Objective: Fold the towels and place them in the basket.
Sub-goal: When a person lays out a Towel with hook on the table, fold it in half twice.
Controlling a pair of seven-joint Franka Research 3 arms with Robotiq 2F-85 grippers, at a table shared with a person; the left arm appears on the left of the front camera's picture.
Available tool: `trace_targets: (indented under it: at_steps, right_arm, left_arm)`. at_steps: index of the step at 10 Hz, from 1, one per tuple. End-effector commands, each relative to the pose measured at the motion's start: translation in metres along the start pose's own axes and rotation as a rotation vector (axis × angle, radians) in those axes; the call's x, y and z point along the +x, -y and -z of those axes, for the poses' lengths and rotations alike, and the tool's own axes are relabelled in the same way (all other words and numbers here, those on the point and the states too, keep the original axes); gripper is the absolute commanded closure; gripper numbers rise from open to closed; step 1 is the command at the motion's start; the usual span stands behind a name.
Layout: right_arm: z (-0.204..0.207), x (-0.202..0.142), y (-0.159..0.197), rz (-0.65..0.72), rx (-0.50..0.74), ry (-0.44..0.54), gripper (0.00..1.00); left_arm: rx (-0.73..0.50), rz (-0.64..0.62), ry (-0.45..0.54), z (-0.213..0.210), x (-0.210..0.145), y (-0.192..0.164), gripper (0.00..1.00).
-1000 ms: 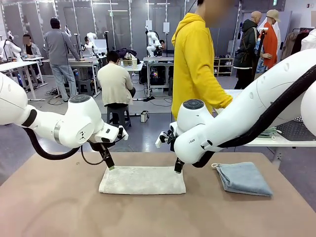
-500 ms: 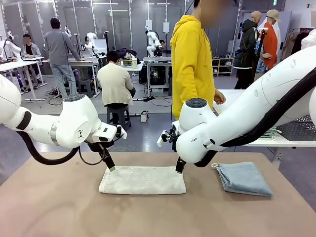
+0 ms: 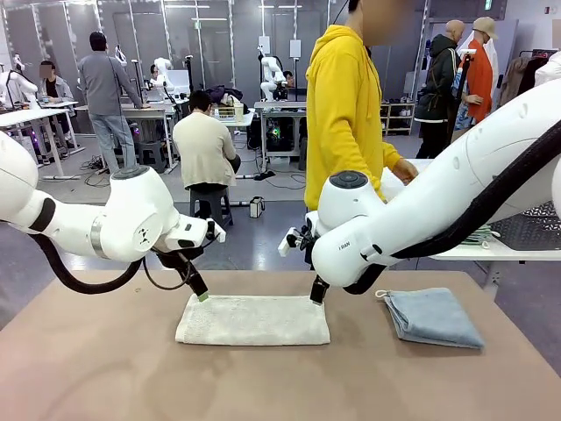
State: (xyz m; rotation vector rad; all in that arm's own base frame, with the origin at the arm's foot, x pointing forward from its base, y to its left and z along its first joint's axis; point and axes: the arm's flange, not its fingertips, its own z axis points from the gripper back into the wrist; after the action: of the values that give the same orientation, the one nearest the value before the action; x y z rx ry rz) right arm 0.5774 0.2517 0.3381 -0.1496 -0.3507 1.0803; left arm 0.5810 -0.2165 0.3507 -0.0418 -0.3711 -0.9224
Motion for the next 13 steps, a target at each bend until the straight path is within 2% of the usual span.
trace_targets:
  at_steps: [1, 3, 5, 7, 9, 11, 12, 13]
  right_arm:
    - [-0.031, -0.005, -0.018, 0.172, -0.019, -0.016, 0.0]
    - [-0.05, -0.007, -0.029, 0.348, 0.01, -0.066, 0.0]
    - [-0.046, -0.004, -0.042, 0.518, -0.015, -0.136, 0.0]
    - [-0.033, -0.002, -0.043, 0.715, -0.013, -0.173, 0.0]
    - [-0.024, 0.001, -0.047, 0.85, -0.047, -0.235, 0.0]
    - [-0.008, -0.001, -0.042, 0.951, -0.008, -0.237, 0.0]
    - [-0.023, -0.011, -0.045, 0.829, -0.004, -0.223, 0.0]
    - [-0.023, -0.011, -0.045, 0.829, -0.004, -0.223, 0.0]
  left_arm:
    - [0.022, -0.152, 0.026, -0.029, -0.017, 0.015, 0.0]
    - [0.002, -0.255, 0.019, -0.059, -0.047, 0.03, 0.0]
    - [0.077, -0.335, 0.014, -0.082, -0.082, 0.048, 0.0]
    - [0.049, -0.387, -0.011, -0.099, -0.118, 0.06, 0.0]
    - [-0.007, -0.396, -0.023, -0.113, -0.146, 0.068, 0.0]
    - [-0.035, -0.398, -0.022, -0.116, -0.167, 0.066, 0.0]
    - [-0.057, -0.376, -0.004, -0.119, -0.174, 0.065, 0.0]
    - [0.011, -0.415, -0.033, -0.109, -0.157, 0.069, 0.0]
